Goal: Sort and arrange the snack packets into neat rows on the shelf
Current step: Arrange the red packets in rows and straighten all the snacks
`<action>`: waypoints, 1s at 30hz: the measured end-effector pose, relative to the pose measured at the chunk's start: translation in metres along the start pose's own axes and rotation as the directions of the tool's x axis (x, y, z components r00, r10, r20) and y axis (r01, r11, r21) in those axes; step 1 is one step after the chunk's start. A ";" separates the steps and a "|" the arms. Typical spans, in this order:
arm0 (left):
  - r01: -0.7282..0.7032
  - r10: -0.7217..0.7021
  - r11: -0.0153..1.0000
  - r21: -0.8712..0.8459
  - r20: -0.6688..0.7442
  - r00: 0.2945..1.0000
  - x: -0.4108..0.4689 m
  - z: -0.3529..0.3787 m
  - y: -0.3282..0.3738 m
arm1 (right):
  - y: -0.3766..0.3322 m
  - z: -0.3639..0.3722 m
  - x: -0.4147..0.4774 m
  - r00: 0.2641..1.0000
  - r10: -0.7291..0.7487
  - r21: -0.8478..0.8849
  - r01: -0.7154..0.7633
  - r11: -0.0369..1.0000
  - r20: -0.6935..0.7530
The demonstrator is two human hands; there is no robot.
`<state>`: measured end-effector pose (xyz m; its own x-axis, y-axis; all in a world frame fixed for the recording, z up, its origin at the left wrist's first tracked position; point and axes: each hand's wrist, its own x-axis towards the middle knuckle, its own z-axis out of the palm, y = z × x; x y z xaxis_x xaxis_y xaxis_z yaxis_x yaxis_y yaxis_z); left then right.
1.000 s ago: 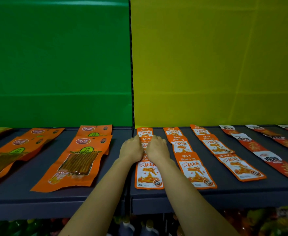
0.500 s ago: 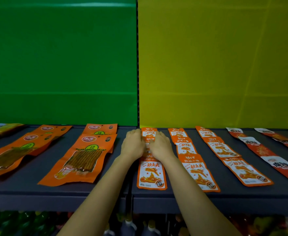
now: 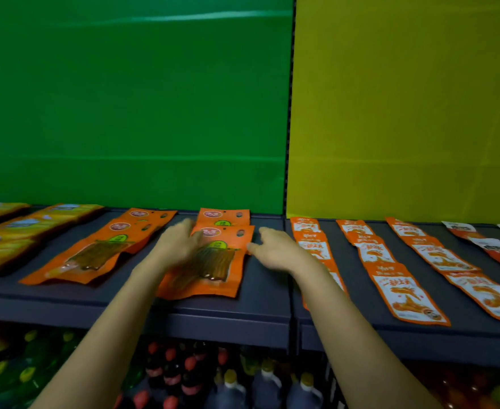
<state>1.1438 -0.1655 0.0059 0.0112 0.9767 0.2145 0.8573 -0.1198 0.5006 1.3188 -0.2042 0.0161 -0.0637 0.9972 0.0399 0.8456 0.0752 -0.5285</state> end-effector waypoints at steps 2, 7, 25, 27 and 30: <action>0.011 -0.010 1.000 -0.006 0.101 0.995 -0.001 -0.001 -0.016 | -0.011 0.014 0.006 0.999 0.009 0.041 -0.011 0.999 0.039; -0.026 0.051 0.994 -0.107 0.246 0.968 0.003 0.003 -0.038 | -0.020 0.046 0.017 0.993 0.120 0.034 -0.119 0.992 -0.016; -0.108 0.123 0.991 -0.080 0.215 0.969 0.008 0.006 -0.053 | -0.025 0.070 -0.006 0.961 0.125 -0.040 -0.139 0.990 -0.245; -0.113 0.128 0.991 -0.077 0.230 0.965 0.008 0.006 -0.053 | -0.026 0.069 -0.008 0.963 0.116 -0.023 -0.125 0.992 -0.244; -0.105 0.130 0.987 -0.118 0.236 0.963 0.008 0.006 -0.052 | -0.028 0.066 -0.012 0.964 0.108 -0.001 -0.112 0.994 -0.242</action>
<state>1.1027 -0.1508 -0.0233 0.2438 0.9670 0.0742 0.7849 -0.2417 0.5706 1.2610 -0.2181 -0.0261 0.1581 0.9696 0.1865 0.8478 -0.0365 -0.5290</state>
